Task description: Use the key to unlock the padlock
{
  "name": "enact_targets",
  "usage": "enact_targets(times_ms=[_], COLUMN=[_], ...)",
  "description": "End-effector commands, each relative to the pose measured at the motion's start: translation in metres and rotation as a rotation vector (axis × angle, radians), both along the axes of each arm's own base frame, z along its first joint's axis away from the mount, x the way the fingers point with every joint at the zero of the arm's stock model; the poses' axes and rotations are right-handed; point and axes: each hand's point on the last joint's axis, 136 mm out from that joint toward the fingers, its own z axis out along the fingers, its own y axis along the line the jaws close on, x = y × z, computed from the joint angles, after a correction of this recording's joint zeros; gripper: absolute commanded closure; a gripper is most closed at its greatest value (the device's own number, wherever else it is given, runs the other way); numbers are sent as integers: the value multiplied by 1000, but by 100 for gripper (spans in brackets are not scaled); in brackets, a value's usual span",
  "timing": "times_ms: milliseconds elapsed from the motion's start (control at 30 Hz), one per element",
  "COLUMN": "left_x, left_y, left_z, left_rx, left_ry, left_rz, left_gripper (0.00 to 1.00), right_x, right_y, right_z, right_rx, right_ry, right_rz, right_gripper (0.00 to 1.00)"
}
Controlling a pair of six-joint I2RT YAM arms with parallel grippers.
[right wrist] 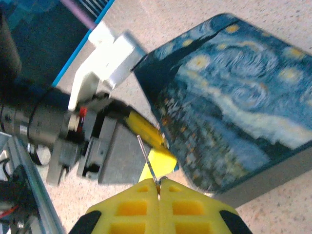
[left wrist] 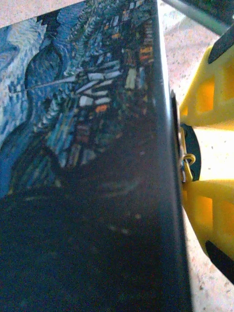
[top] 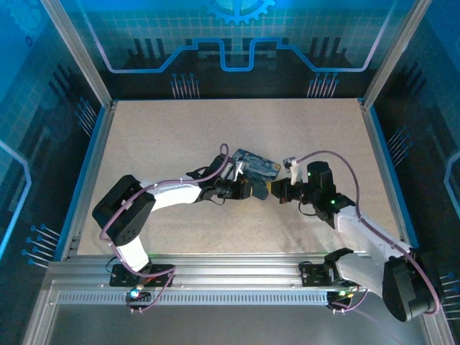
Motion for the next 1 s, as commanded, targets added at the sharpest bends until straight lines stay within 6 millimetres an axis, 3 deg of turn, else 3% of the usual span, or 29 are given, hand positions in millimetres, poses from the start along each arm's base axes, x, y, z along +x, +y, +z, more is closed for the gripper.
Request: enact_targets(times_ms=[0, 267, 967], left_x=[-6, -6, -4], left_y=[-13, -20, -23], left_z=[27, 33, 34], left_rx=[-58, -123, -190], left_ry=[94, 161, 181], left_rz=[8, 40, 73], left_gripper=[77, 78, 78], right_x=[-12, -31, -22], right_y=[1, 9, 29], right_z=[-10, -39, -68], right_rx=[-45, -103, -24], right_ry=[-60, -115, -63], right_rz=[2, -1, 9], right_gripper=[100, 100, 100])
